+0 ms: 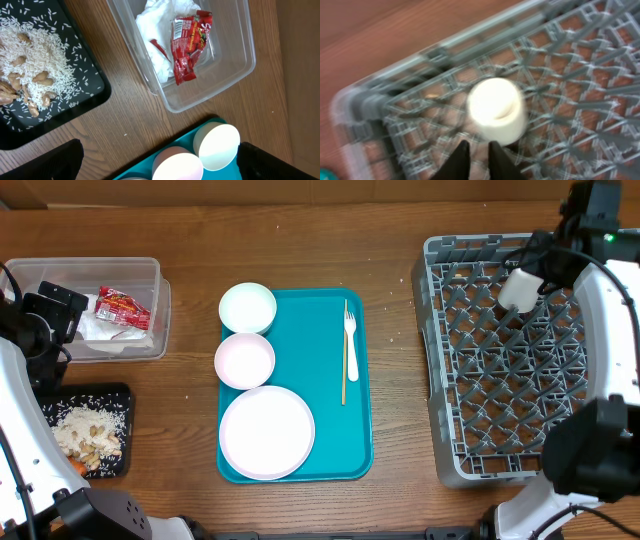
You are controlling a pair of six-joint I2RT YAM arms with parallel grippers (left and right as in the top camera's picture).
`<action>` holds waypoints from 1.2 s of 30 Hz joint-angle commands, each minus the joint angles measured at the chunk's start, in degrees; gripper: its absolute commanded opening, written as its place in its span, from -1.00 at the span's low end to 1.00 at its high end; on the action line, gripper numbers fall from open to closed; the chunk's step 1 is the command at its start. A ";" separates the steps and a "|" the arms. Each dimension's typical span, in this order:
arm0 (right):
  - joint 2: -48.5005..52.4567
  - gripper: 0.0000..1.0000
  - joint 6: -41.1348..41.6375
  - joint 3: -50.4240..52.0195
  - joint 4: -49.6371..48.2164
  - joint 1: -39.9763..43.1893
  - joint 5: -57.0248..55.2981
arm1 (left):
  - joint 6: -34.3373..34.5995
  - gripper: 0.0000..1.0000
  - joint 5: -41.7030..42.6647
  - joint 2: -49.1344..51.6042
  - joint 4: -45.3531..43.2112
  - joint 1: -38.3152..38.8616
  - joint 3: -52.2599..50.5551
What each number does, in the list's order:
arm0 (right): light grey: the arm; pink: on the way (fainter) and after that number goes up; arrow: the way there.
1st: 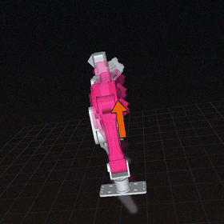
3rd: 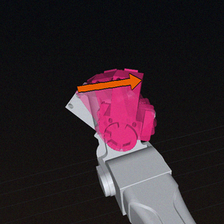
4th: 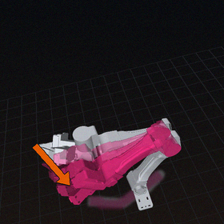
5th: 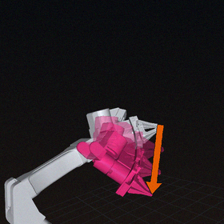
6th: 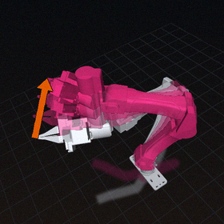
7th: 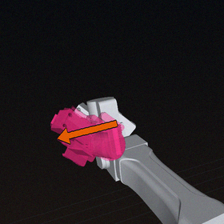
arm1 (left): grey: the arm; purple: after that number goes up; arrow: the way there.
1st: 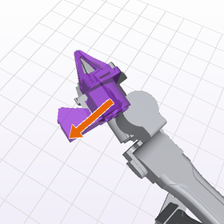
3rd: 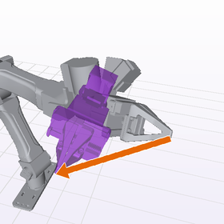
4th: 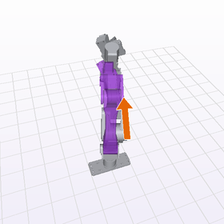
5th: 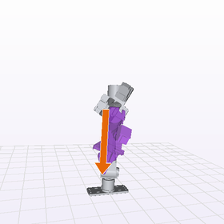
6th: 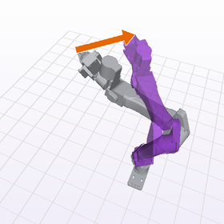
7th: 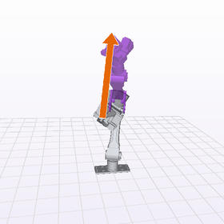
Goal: Sort waste into correct bins and load items into the dishwasher
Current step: 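Release the cup and lift the right gripper from the rack, then reach the right gripper to the pink bowl and grip its rim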
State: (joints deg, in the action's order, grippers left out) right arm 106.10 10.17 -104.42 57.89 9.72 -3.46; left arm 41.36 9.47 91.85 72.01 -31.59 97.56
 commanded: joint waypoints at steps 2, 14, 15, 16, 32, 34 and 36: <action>-6.27 -0.33 0.68 -4.72 1.27 -4.52 18.21 | -1.33 1.00 0.22 -0.35 -0.04 0.11 0.57; -0.61 0.99 -0.13 -3.15 -2.51 -29.75 33.53 | -1.33 1.00 0.22 -0.35 -0.02 0.11 0.57; 0.07 1.00 -0.13 -2.75 -2.97 -31.52 33.44 | -1.33 1.00 0.22 -0.35 -0.04 0.11 0.57; 1.14 1.00 -0.13 -2.51 -3.13 -33.64 32.61 | -1.33 1.00 0.22 -0.35 -0.02 0.11 0.57; 16.41 0.57 8.15 -2.51 -3.50 -50.40 22.97 | -1.33 1.00 0.24 -0.35 -0.02 0.07 0.57; 17.07 0.39 9.05 -2.49 -3.58 -50.56 22.99 | -1.33 1.00 0.22 -0.33 -0.04 0.15 0.57; 17.53 0.22 12.02 -2.49 -3.76 -50.60 22.97 | -1.33 0.99 0.22 -0.33 -0.02 0.11 0.55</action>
State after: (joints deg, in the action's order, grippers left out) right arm 122.89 17.76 -107.11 54.59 -40.82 20.99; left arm 41.36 9.47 91.85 72.01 -31.59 97.56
